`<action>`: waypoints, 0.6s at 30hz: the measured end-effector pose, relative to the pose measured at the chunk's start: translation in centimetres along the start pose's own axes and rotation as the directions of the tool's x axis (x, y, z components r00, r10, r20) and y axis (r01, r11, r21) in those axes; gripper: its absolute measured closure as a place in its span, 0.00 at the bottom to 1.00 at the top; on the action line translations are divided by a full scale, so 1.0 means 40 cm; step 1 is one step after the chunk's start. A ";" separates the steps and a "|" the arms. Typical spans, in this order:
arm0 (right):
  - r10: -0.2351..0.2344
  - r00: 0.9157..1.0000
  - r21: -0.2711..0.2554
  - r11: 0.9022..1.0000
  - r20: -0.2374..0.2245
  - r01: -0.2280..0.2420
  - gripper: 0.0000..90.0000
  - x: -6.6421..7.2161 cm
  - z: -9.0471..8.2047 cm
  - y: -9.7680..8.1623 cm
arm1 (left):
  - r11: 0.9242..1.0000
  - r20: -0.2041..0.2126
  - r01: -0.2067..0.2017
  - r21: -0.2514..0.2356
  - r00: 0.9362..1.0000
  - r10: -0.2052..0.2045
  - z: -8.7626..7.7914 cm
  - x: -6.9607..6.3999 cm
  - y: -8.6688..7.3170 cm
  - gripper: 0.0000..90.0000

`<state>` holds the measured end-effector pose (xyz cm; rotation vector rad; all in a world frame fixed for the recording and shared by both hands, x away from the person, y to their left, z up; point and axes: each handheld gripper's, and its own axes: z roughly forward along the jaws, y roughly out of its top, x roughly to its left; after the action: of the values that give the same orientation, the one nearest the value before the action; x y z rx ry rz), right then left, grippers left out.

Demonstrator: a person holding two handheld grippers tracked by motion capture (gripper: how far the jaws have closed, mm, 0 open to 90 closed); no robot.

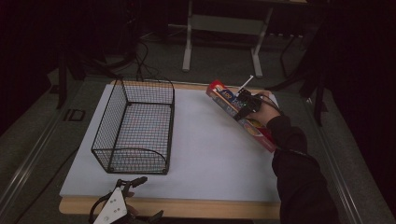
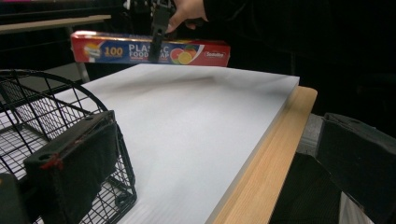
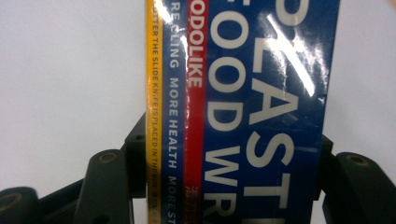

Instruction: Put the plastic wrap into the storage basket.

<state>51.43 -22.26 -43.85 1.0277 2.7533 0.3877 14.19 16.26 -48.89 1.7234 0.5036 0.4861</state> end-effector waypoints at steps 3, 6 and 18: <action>-0.001 1.000 -0.047 0.999 0.019 0.002 0.45 0.032 -0.030 0.015 | 1.000 0.000 -0.001 0.001 1.000 0.001 0.001 -0.001 0.000 0.00; 0.007 1.000 -0.077 0.997 0.024 -0.006 0.45 0.047 -0.044 0.023 | 1.000 0.000 -0.003 0.004 1.000 0.003 0.003 -0.002 0.001 0.00; 0.097 0.995 -0.205 0.974 0.024 -0.090 0.45 0.154 -0.123 0.087 | 1.000 0.008 -0.012 0.007 1.000 0.012 0.009 -0.002 0.001 0.00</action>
<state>47.74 -16.56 -38.60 1.1020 2.5754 0.6456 14.33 15.92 -48.90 1.7350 0.4901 0.4864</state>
